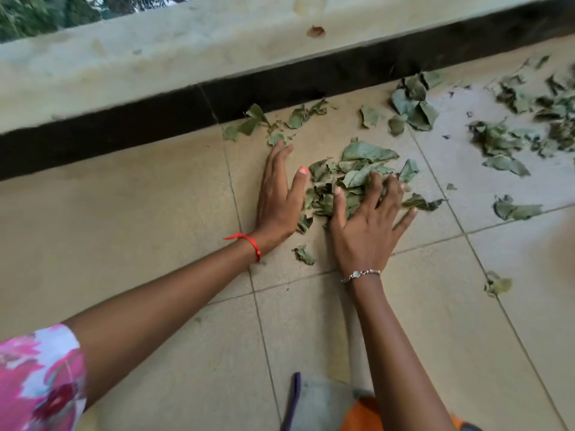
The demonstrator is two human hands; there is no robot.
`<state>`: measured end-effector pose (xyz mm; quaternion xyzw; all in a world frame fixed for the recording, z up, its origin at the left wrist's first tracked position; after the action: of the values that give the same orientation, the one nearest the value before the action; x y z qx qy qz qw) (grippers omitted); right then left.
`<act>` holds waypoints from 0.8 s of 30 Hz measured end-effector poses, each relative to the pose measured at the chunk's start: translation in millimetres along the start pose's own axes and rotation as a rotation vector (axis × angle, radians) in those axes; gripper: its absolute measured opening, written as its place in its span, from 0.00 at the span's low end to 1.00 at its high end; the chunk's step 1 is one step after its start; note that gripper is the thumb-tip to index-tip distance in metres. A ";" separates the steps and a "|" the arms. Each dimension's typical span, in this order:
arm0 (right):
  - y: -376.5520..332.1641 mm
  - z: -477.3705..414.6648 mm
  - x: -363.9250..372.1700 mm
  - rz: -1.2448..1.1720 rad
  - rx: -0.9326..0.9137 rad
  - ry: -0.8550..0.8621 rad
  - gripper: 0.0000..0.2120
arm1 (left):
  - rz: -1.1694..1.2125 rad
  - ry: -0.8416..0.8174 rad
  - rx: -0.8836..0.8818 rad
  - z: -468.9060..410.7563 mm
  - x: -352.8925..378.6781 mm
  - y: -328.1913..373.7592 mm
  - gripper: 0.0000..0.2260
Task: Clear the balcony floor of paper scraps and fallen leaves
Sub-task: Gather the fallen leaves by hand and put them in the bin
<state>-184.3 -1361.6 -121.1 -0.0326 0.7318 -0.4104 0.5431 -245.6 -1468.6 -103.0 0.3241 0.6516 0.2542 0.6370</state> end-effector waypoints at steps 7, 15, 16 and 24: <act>3.5 19.2 -22.4 -0.372 -0.409 -0.321 0.43 | -0.031 0.020 0.029 13.6 -18.8 -19.7 0.21; 0.6 9.6 0.3 0.079 -0.437 -0.257 0.43 | -0.224 0.039 0.034 -10.5 -25.9 -29.1 0.20; -2.7 1.6 1.7 0.075 -0.408 -0.242 0.42 | -0.280 0.026 0.039 -16.7 -27.1 -32.4 0.21; -12.1 -20.4 7.6 0.054 -0.366 -0.184 0.42 | -0.370 0.019 -0.100 -62.5 -37.0 -39.8 0.28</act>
<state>-209.0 -1361.8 -117.7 -0.1485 0.7421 -0.2510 0.6035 -312.5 -1517.5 -104.3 0.1642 0.6926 0.1682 0.6819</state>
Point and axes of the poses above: each hand's wrist, its own z-axis away from the middle knuckle, its own x-axis out of the palm, y = z × x, the point moved 1 cm from there along -z, towards the middle knuckle, and after that the axes turned 13 degrees about -z, right-handed, at the moved point
